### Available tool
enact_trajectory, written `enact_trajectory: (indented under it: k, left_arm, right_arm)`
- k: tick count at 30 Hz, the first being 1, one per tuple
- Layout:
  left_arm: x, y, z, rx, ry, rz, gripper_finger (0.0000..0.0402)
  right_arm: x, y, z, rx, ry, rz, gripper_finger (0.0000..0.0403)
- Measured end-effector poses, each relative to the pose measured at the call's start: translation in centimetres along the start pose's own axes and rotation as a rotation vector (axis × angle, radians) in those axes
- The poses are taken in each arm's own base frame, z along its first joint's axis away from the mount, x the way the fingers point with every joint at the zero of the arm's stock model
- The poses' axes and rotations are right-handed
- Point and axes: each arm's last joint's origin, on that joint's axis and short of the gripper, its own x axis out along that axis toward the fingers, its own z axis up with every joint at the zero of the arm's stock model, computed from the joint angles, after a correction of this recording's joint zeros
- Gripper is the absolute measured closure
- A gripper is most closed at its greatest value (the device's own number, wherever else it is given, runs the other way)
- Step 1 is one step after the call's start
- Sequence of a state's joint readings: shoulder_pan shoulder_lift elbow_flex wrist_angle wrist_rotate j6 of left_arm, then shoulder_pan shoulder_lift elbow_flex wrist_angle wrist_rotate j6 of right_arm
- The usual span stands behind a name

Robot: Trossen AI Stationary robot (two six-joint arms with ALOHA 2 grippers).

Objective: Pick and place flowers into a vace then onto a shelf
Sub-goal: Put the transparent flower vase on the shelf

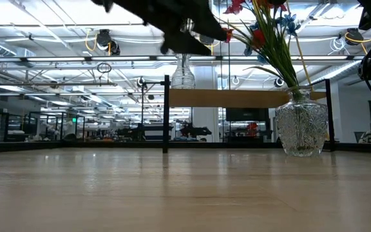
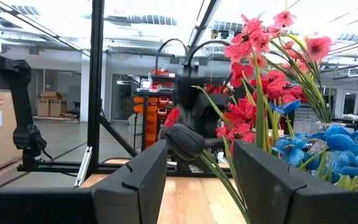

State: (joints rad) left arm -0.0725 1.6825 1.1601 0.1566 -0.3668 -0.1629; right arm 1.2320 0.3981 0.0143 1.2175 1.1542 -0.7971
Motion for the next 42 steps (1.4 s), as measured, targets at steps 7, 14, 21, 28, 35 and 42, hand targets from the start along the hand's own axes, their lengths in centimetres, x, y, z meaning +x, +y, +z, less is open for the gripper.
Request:
enact_trajectory:
  k: [7, 14, 21, 28, 35, 42]
  left_arm:
    - [4.8, -1.7, -3.8, -0.021, -0.072, -0.090, 0.0080]
    - [7.7, -1.2, -5.7, -0.154, -0.142, -0.210, 0.0080]
    - [8.9, -1.1, -6.6, -0.176, -0.133, -0.237, 0.0080]
    - [7.5, -4.7, -7.7, -0.082, -0.164, -0.085, 0.0080]
    - [5.4, -7.8, -8.9, -0.076, -0.188, 0.136, 0.0080]
    - [4.1, -9.7, -9.7, -0.104, -0.187, 0.197, 0.0080]
  right_arm:
    - [0.0, 0.0, 0.0, 0.000, 0.001, 0.000, 0.0229]
    - [0.0, 0.0, 0.0, 0.000, 0.000, 0.000, 0.0225]
    - [0.0, 0.0, 0.0, 0.000, 0.000, 0.000, 0.0229]
    - [0.0, 0.0, 0.0, -0.001, 0.000, 0.001, 0.0225]
    - [0.0, 0.0, 0.0, -0.001, 0.001, 0.000, 0.0228]
    - [0.0, 0.0, 0.0, -0.001, 0.001, 0.000, 0.0225]
